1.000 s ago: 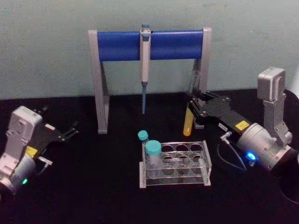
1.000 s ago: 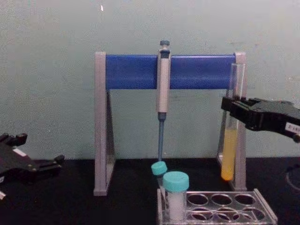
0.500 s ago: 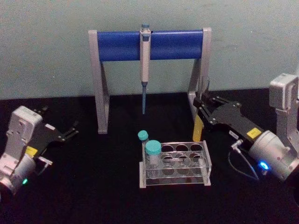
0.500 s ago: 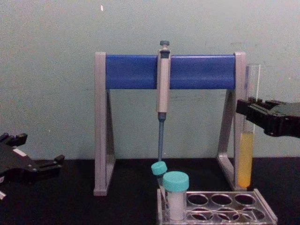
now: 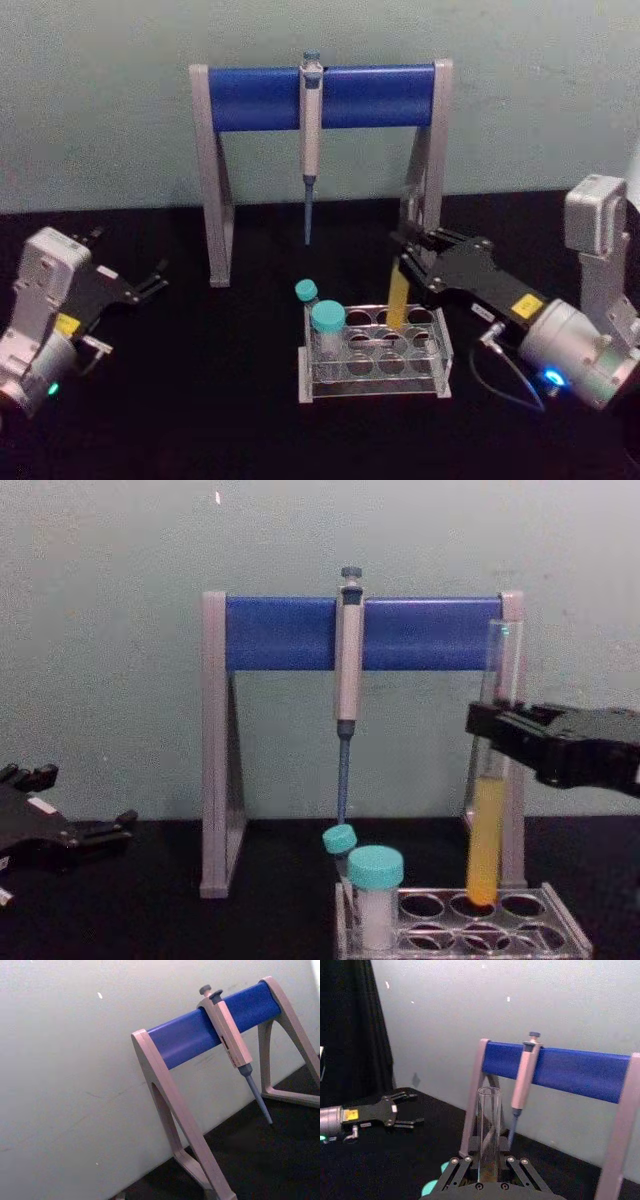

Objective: Pick up the test tube from the test tube rack, shake it, then place it back into the test tube rack.

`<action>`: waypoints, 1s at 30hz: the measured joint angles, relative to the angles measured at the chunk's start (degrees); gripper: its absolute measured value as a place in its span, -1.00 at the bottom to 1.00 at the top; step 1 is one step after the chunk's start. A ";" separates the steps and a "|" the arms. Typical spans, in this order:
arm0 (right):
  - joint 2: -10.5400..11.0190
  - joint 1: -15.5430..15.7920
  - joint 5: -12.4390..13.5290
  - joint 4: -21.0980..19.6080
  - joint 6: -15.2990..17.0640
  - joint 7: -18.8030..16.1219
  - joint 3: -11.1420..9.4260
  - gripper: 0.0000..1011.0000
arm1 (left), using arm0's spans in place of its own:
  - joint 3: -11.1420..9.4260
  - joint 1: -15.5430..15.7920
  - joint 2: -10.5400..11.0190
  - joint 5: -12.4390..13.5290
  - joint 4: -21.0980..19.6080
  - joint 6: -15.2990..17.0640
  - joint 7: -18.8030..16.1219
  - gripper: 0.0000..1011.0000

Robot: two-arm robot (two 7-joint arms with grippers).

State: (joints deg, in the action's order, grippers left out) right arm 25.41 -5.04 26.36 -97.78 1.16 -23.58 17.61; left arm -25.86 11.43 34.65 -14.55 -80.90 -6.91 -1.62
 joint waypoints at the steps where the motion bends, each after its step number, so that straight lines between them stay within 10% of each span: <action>1: -0.32 -0.66 0.09 0.60 -0.01 -0.37 0.56 -0.56 | 0.00 0.00 0.00 0.00 0.00 0.00 0.00 1.00; 13: -3.21 -7.45 0.46 8.22 -1.75 -2.15 3.51 -0.56 | 0.00 0.00 0.00 0.00 0.00 0.00 0.00 1.00; 30: -3.67 -9.80 -0.12 12.04 -2.93 -0.41 1.97 -0.56 | 0.00 0.00 0.00 0.00 0.00 0.00 0.00 1.00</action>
State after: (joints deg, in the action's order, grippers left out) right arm 21.75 -14.84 26.24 -85.74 -1.77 -23.98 19.58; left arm -25.86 11.43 34.65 -14.55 -80.90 -6.91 -1.62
